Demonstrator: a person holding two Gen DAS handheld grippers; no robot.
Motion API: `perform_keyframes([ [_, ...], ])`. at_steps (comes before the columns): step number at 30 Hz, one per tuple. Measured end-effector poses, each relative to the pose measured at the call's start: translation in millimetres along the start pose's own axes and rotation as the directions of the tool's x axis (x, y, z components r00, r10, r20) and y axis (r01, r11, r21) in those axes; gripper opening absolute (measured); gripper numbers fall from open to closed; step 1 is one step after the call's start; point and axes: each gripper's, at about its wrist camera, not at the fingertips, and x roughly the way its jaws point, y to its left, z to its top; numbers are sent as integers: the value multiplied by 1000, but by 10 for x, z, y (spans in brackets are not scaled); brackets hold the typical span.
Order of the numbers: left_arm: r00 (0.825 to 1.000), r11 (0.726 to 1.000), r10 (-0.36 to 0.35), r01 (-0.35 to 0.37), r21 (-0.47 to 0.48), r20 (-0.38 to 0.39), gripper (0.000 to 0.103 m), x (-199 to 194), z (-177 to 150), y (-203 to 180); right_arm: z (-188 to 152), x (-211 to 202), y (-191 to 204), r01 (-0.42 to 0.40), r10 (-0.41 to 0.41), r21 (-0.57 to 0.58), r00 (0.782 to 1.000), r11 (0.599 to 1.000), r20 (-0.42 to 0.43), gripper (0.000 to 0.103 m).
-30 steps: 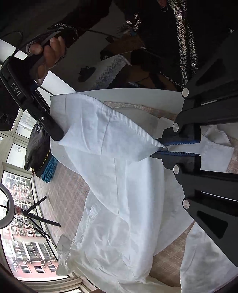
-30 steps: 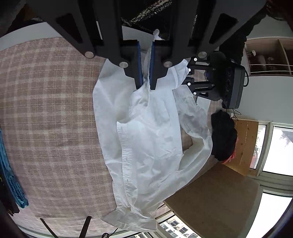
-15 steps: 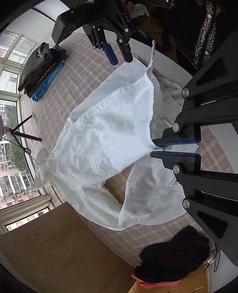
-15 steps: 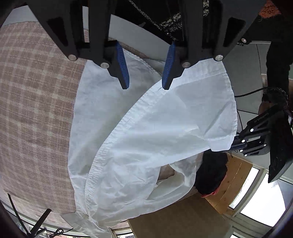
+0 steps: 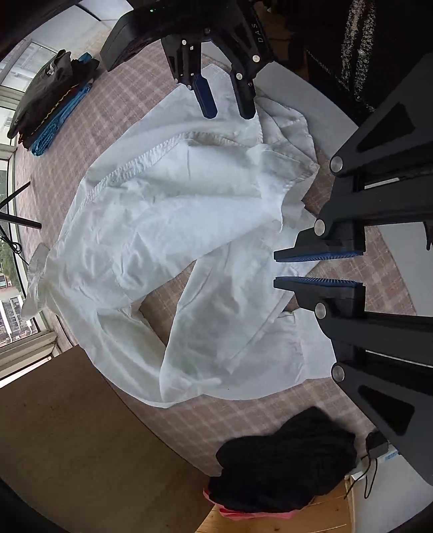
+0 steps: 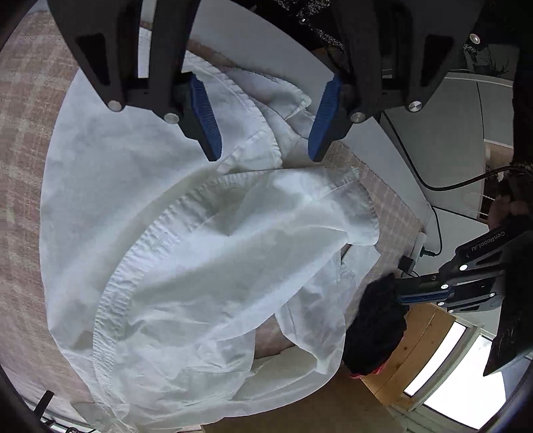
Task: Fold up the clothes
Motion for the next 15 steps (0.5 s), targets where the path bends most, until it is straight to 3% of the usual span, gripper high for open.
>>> perform_keyframes([
  [1,999,999,-41,41,-2,2,15,68,-94,-6,-15,18,29,14,-14,-24,1000,1000,-10,53],
  [4,991,991,-136,136,3,6,29,296,-264,-47,-72,95,174,-53,48,-80,996,995,-69,53],
  [8,979,979,-201,199,29,46,29,516,-257,-41,-43,262,477,-57,40,-156,993,986,-107,54],
  [11,943,947,-321,320,28,85,29,566,-146,18,7,390,582,-41,19,-172,992,984,-128,54],
  [13,921,924,-382,377,71,79,25,538,-101,-74,21,385,510,-39,18,-149,989,988,-144,54],
  [15,920,915,-388,376,144,60,5,473,-79,-201,39,230,294,-41,30,-94,993,995,-116,54],
])
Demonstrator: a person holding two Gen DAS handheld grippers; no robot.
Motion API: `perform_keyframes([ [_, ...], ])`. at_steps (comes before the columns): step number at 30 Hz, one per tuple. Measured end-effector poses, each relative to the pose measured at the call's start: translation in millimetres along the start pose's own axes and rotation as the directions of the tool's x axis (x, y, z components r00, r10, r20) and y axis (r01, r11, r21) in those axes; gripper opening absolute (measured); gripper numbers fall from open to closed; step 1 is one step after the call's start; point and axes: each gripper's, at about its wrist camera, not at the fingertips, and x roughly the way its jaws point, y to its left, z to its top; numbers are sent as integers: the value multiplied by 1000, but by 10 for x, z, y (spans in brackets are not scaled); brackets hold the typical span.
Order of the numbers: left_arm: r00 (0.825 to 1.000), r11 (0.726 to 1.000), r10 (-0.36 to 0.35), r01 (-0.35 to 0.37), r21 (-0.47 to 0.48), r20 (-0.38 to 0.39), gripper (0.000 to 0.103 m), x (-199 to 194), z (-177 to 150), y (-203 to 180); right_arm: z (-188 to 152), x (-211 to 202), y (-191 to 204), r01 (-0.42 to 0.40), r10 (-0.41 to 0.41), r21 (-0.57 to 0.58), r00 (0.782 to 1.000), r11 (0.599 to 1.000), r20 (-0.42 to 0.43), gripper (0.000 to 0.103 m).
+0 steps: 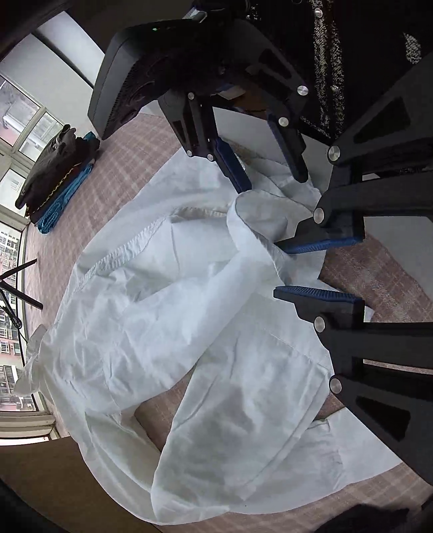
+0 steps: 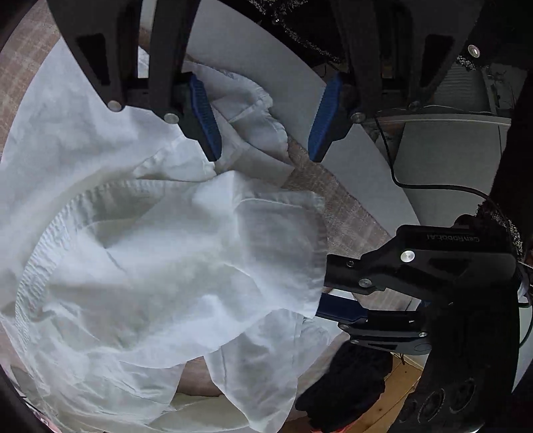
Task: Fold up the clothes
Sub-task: 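Hold the hem with the left gripper while the right gripper grasps the shirt tail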
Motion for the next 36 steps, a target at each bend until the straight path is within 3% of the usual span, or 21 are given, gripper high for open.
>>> perform_keyframes([
  [3,1000,1000,9,-9,21,-10,1,-68,25,-70,-36,-384,-559,-6,-9,154,995,988,97,54],
  [7,1000,1000,12,-12,-15,-10,1,-184,39,23,56,-595,-1127,60,-105,278,983,959,152,54],
  [12,1000,999,23,-22,-47,4,1,-287,1,124,311,-411,-1228,53,-93,279,987,959,133,54],
  [15,1000,998,23,-22,-65,16,1,-334,-30,177,428,-147,-1039,-2,-26,284,995,959,92,54],
  [19,999,995,34,-32,-92,22,1,-381,-40,259,455,-133,-1051,-92,57,313,991,945,120,53],
  [21,999,995,35,-33,-99,18,1,-377,-37,277,473,-148,-1042,-118,79,320,988,940,131,46],
  [23,999,995,44,-42,-93,14,1,-384,-37,266,513,-161,-964,-109,75,292,989,950,127,16],
  [25,998,995,57,-56,-83,11,1,-404,-43,244,526,-215,-918,-91,57,280,991,956,124,5],
  [28,997,993,77,-76,-89,6,1,-467,-74,223,520,-474,-940,-150,107,297,982,943,158,4],
  [32,996,990,88,-87,-114,2,1,-557,-125,153,566,-1213,-978,-197,130,275,961,941,245,4],
  [34,997,989,74,-73,-130,7,1,-540,-128,51,668,-1553,-989,-166,96,268,962,949,256,4],
  [36,998,990,56,-56,-127,1,1,-436,-122,-76,794,-1798,-1036,-76,6,258,965,963,262,3],
])
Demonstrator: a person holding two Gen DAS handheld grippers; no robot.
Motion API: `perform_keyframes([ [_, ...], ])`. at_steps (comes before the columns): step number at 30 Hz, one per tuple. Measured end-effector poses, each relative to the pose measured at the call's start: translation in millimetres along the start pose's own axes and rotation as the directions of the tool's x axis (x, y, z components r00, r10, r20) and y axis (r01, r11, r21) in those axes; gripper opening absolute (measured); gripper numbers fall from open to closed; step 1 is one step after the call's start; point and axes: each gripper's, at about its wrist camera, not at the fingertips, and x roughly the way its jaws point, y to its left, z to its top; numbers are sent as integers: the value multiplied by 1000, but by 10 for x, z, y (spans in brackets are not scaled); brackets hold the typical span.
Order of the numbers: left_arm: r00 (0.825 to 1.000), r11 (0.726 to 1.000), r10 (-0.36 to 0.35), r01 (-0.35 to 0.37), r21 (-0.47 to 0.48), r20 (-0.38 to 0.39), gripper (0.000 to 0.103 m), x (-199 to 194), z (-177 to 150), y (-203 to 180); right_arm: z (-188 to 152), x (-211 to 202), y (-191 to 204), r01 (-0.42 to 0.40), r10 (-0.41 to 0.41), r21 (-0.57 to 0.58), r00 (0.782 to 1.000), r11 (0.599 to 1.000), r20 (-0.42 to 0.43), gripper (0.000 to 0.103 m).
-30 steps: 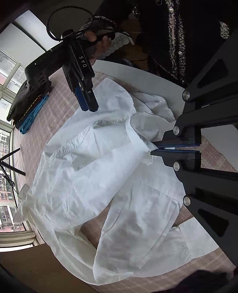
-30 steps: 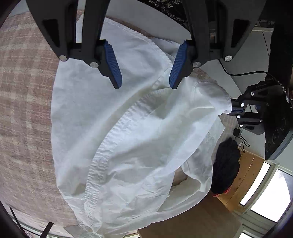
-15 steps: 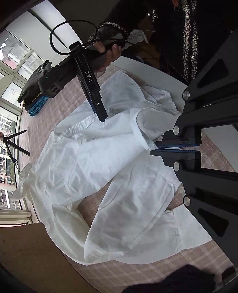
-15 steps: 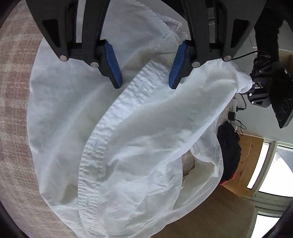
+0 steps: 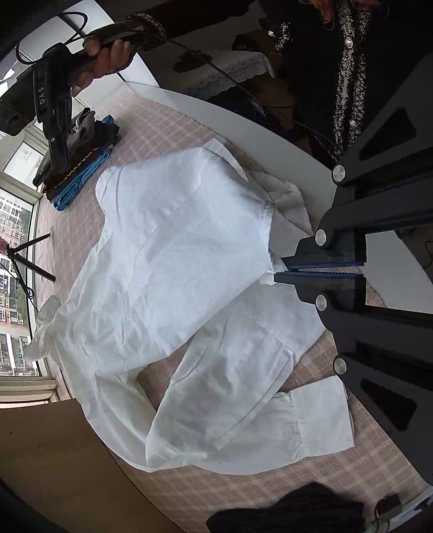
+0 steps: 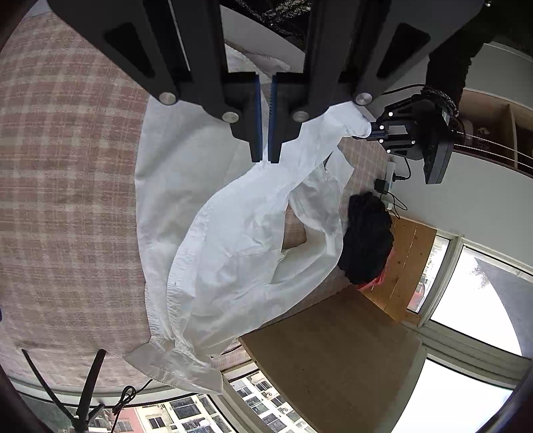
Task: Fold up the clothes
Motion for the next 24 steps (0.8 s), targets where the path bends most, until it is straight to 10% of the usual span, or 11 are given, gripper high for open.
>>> perform_keyframes([
  [4,997,999,38,-35,39,-71,1,413,-30,-183,235,115,-267,203,-203,-26,979,979,-8,7],
  [7,997,999,17,-18,-27,-70,1,473,-61,-28,-3,434,-477,114,-114,-5,989,994,-100,11],
  [10,997,996,41,-46,-73,-65,1,414,-114,156,-473,581,-472,49,-51,-17,991,999,-126,48],
  [19,996,996,44,-50,-75,-77,1,344,-129,220,-1326,979,-279,-99,90,-36,977,994,-191,51],
  [21,995,996,54,-59,-64,-79,1,319,-88,182,-1282,995,-147,-143,125,-78,972,987,-200,38],
  [22,996,997,56,-60,-52,-74,1,284,-68,149,-1234,972,-85,-155,132,-94,968,983,-212,2],
  [24,996,997,62,-64,-32,-59,1,205,-42,77,-1085,756,-32,-161,139,-102,971,982,-192,2],
])
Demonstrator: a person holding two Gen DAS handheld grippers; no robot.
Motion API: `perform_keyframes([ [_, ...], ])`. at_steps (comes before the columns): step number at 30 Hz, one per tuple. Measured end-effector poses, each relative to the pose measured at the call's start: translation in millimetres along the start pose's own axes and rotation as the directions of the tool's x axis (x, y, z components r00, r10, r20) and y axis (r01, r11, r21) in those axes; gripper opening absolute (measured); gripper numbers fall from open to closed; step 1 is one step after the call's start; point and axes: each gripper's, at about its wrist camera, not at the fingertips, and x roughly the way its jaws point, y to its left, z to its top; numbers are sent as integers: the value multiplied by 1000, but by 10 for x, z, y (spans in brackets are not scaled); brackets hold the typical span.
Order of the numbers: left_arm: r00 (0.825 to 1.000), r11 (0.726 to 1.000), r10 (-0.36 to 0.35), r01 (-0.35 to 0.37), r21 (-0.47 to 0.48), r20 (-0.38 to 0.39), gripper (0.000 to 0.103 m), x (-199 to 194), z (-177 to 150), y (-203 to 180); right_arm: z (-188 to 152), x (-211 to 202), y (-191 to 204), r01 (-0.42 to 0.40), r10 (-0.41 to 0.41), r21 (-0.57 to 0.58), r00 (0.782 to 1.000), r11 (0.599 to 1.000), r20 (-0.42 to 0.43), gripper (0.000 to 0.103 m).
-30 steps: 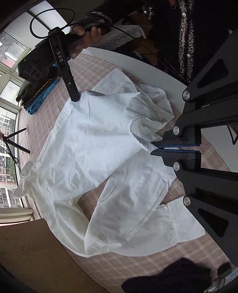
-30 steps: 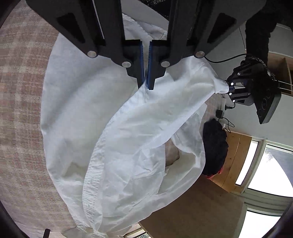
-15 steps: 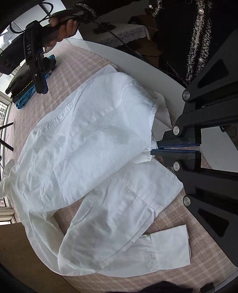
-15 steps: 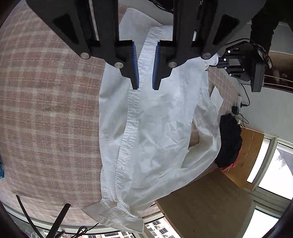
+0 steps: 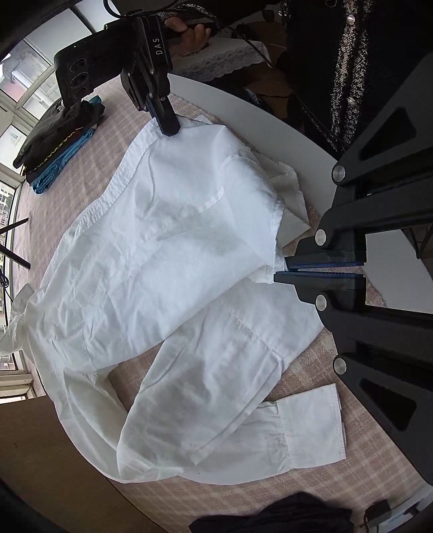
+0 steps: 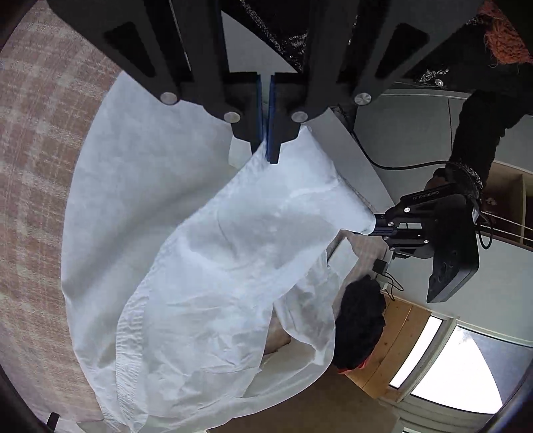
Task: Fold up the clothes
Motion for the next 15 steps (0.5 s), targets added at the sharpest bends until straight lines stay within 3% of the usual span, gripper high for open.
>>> perform_keyframes([
  [5,999,998,-6,4,65,35,1,-132,-49,-341,211,-700,6,-10,7,52,998,999,68,2],
  [7,999,994,-26,24,111,18,2,10,-110,-521,189,-793,-59,36,-40,70,997,997,59,2],
  [9,999,989,-46,47,141,-15,2,217,-163,-653,79,-586,-208,132,-131,90,991,987,-20,3],
  [11,995,987,-49,61,147,-84,2,473,-246,-668,-46,-309,-389,215,-201,113,971,970,-127,6],
  [13,992,986,-22,42,159,-127,2,610,-339,-660,-140,-88,-524,235,-198,131,949,963,-246,10],
  [15,992,989,-13,31,143,-127,2,574,-376,-623,-127,-108,-566,225,-185,129,947,966,-264,10],
])
